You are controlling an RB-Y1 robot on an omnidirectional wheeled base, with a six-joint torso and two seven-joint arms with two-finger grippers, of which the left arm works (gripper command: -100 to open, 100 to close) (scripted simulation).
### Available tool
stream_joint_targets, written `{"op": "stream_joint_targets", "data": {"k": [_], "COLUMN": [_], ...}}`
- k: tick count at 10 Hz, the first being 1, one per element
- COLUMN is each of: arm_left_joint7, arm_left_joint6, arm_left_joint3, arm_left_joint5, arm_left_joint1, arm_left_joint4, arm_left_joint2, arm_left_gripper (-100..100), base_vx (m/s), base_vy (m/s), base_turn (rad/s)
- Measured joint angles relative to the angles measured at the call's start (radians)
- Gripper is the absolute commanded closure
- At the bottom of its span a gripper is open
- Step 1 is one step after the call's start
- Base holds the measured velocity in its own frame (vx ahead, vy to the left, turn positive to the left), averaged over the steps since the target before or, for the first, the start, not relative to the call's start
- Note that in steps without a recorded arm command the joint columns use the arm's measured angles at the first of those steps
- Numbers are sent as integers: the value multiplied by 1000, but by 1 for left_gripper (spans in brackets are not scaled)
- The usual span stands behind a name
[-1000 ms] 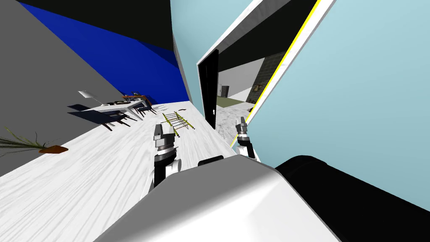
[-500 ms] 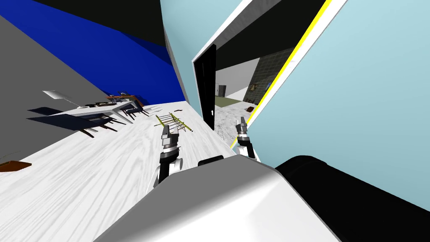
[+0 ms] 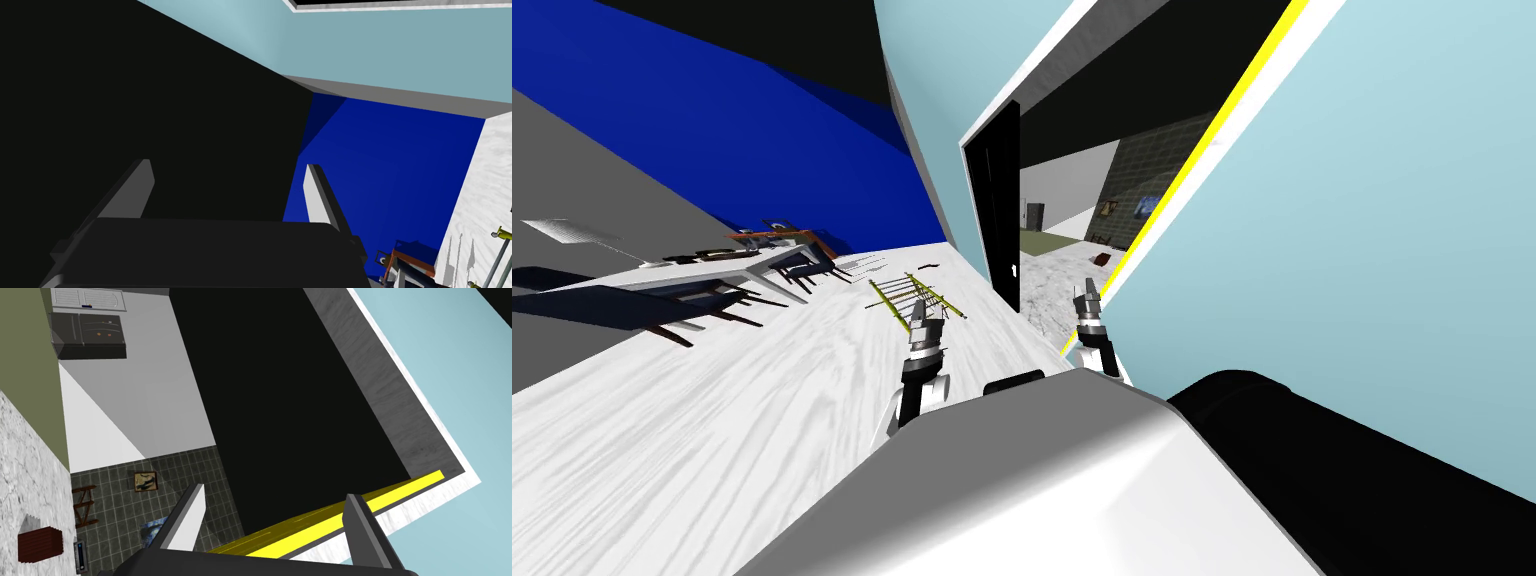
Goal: Push the door open
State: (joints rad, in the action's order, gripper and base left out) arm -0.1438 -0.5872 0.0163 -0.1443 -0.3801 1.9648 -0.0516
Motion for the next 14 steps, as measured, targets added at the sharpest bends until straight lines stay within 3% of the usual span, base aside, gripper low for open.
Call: {"op": "stream_joint_targets", "data": {"k": [9,14], "arm_left_joint7": [-12,-15], "arm_left_joint6": [-29,-61], "arm_left_joint3": [-6,-12], "arm_left_joint5": [-17,-28], "arm_left_joint1": [79,116], "arm_left_joint4": [-169,-275], "arm_left_joint2": [-28,-35], "arm_left_gripper": [-100,-100], "base_vx": [93,85], "base_vy": [35,43], "base_turn": [-87,-96]}}
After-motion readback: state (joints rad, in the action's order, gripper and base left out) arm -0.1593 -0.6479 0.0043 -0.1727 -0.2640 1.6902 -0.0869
